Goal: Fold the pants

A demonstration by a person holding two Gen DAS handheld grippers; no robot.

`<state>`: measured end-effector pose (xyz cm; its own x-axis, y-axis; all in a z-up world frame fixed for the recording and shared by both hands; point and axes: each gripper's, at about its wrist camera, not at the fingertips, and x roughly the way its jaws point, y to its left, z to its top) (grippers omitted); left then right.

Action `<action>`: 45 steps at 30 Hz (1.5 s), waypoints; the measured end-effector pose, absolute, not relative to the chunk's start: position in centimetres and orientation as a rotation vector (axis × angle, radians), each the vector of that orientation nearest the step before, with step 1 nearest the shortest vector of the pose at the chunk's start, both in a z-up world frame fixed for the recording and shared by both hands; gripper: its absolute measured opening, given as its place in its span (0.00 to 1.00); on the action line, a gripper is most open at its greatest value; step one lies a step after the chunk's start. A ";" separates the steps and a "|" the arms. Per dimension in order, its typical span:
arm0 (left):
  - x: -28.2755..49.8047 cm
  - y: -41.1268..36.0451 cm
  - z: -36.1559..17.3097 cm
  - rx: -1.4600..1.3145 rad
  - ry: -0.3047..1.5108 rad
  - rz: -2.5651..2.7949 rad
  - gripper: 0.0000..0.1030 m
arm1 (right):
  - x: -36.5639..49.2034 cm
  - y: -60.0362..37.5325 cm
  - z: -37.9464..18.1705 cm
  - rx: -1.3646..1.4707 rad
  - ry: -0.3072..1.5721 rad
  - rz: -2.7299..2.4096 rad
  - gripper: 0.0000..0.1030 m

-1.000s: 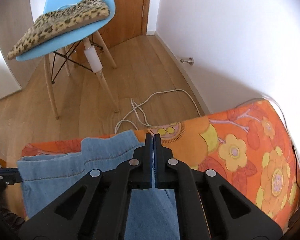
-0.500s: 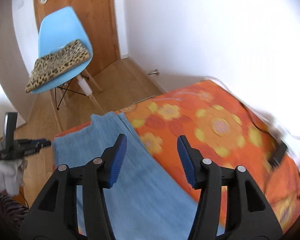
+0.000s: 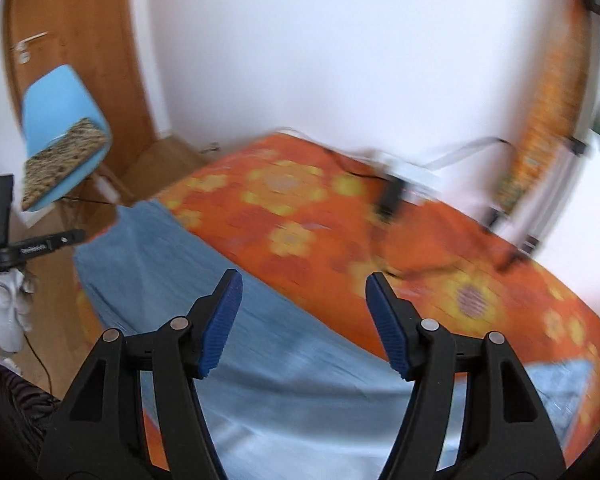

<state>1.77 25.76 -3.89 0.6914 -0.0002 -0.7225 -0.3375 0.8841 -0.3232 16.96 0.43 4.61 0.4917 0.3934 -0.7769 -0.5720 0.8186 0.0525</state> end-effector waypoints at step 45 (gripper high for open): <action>12.8 -2.4 -8.9 -0.081 1.103 -0.424 0.53 | 33.7 -35.8 -11.0 0.245 1.305 -0.422 0.71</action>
<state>12.85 -2.38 -8.87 0.3797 -0.3712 -0.8474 0.2913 0.9174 -0.2713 33.68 -35.79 -11.02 0.2023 -0.1632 -0.9656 0.4338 0.8989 -0.0610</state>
